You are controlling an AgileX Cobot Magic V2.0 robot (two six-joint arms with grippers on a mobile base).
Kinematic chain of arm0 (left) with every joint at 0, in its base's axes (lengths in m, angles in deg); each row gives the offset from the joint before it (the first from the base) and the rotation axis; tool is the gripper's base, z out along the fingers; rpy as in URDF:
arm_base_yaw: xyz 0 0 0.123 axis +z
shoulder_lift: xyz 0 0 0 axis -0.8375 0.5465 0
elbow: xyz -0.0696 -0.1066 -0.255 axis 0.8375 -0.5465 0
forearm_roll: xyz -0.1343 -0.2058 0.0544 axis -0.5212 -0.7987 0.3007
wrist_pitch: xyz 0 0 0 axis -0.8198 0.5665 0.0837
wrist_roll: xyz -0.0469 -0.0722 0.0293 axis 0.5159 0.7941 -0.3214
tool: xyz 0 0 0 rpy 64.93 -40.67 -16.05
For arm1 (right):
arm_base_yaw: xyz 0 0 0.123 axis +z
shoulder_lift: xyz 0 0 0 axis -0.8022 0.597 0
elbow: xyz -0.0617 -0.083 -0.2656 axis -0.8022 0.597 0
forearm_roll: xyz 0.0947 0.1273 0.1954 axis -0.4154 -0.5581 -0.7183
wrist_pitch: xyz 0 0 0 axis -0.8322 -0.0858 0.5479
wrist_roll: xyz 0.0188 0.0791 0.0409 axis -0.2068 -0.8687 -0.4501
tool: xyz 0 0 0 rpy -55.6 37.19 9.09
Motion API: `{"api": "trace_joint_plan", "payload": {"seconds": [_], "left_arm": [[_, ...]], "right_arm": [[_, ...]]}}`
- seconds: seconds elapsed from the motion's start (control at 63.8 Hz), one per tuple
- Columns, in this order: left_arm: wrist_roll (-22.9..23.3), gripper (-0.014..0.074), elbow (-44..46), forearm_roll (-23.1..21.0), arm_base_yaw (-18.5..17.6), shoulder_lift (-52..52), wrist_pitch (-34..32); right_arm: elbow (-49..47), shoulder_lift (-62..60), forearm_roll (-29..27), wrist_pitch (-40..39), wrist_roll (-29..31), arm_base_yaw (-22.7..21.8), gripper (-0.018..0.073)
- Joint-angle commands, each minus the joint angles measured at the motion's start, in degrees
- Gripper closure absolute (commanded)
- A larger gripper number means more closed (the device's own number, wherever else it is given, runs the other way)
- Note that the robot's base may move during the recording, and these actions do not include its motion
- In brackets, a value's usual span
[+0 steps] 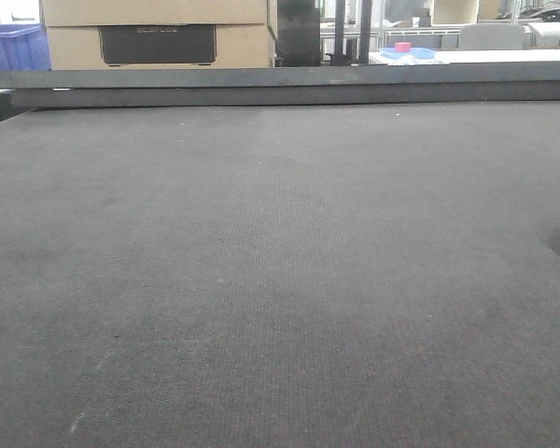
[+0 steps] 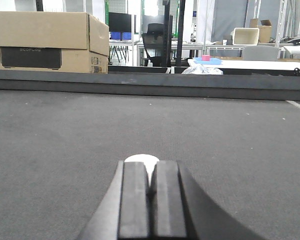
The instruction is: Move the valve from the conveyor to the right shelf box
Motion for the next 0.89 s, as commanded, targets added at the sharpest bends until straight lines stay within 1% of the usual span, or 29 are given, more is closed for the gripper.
{"api": "trace_joint_plan", "payload": {"seconds": [0.0,0.877], "left_arm": [[0.02,0.0708,0.15,-0.33,-0.24,-0.29,-1.48],[0.02,0.0708,0.15,-0.33,-0.24,-0.29,-1.48]], "right_arm": [[0.0,-0.22,0.37,-0.88,0.02,-0.17,0.0727],[0.0,-0.22,0.37,-0.88,0.02,-0.17,0.0727]]}}
